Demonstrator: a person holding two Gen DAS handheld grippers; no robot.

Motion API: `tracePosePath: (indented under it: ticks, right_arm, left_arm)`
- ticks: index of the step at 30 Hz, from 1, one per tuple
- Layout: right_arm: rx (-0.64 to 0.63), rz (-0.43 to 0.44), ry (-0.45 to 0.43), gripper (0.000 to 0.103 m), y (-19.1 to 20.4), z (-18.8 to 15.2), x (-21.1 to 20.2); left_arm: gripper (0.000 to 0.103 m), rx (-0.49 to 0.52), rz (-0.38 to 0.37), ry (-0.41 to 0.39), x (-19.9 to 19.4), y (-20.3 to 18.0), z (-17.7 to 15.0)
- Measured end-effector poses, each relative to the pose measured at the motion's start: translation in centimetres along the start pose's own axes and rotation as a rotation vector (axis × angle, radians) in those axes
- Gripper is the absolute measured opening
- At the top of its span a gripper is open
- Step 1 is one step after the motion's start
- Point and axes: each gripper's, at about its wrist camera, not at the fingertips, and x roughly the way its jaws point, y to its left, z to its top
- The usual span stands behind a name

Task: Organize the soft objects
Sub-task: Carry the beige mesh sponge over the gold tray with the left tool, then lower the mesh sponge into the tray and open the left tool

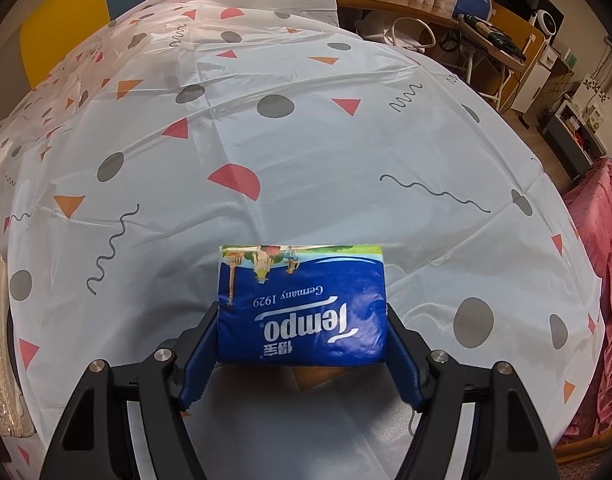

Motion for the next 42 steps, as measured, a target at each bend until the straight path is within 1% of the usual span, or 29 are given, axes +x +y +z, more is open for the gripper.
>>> tracePosePath:
  ticks: [7, 19, 27, 38, 42]
  right_arm:
    - [-0.016, -0.012, -0.004, 0.075, 0.4, -0.3, -0.2]
    - [-0.059, -0.037, -0.026, 0.074, 1.4, -0.9, -0.4]
    - [-0.074, -0.046, -0.037, 0.074, 1.8, -1.1, -0.6]
    - [-0.103, -0.061, -0.048, 0.074, 2.3, -1.3, -1.0]
    - [-0.108, -0.063, -0.049, 0.074, 2.3, -1.3, -1.0]
  left_arm:
    - [0.043, 0.002, 0.012, -0.004, -1.6, 1.0, -1.8]
    - [0.043, 0.007, 0.026, 0.047, -1.7, 2.5, -4.3]
    - [0.043, -0.006, 0.066, 0.076, -1.5, 4.4, -5.9]
    - [0.043, -0.044, 0.099, 0.088, -2.5, 7.1, -7.3]
    - [0.043, -0.089, 0.112, 0.101, -3.1, 9.1, -7.8]
